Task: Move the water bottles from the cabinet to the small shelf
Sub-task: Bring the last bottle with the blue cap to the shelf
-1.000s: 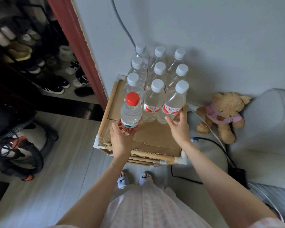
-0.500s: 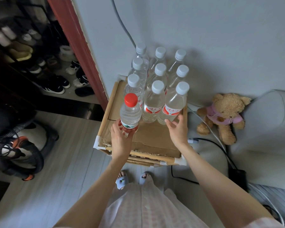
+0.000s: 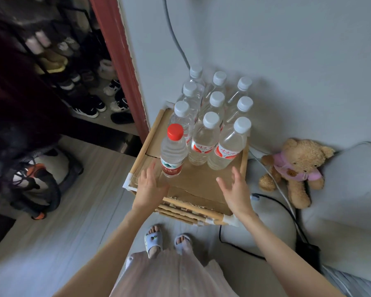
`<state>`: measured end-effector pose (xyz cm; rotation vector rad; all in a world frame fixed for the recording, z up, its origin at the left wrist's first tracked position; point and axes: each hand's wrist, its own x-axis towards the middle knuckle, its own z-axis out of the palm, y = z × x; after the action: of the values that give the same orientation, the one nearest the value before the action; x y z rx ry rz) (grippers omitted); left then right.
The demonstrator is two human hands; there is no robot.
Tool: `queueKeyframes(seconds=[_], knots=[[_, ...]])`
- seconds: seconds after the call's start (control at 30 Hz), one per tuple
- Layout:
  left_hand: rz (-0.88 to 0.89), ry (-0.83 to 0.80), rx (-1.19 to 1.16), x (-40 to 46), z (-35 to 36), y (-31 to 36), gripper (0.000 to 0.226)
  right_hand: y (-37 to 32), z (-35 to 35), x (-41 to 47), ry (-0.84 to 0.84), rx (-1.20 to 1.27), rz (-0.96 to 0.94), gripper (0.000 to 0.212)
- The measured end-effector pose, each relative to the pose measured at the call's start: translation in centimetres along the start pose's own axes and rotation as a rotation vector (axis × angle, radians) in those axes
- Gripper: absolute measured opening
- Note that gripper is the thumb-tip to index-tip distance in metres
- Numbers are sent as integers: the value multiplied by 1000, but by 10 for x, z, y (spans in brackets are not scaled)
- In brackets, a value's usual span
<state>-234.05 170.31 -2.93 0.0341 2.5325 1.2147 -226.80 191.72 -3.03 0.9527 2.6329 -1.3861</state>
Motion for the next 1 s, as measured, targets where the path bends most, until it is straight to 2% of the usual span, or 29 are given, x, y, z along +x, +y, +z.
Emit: queueKeyframes(seconds=[0.1,0.17,0.33,0.5,0.6,0.7,0.9,1.0], knots=[[209,73,237,-31,-15,-17,72,-2,-2,-28,-98,-257,-283,63],[263,121,372,-51,-30,-29,71,-17,-3,-36,-184,-334,-472,63],[125,334,543,-109,-89,-43,65,-90,16,-58,-378,-348,-806,64],[-59,564,511,-199,-127,-78,67,-139,74,-117,-526,-392,-1079,76],[-216,653,458,-265,-138,-111,69,-159,113,-169,-637,-437,-1225,75],[-368,739,404,-339,-151,-148,72,-174,155,-233,-737,-452,-1334,73],[-573,868,361,-496,-189,-220,86,-182,242,-396,-920,-420,-1471,85],[-691,965,341,-570,-208,-251,79,-184,282,-483,-1035,-412,-1568,85]])
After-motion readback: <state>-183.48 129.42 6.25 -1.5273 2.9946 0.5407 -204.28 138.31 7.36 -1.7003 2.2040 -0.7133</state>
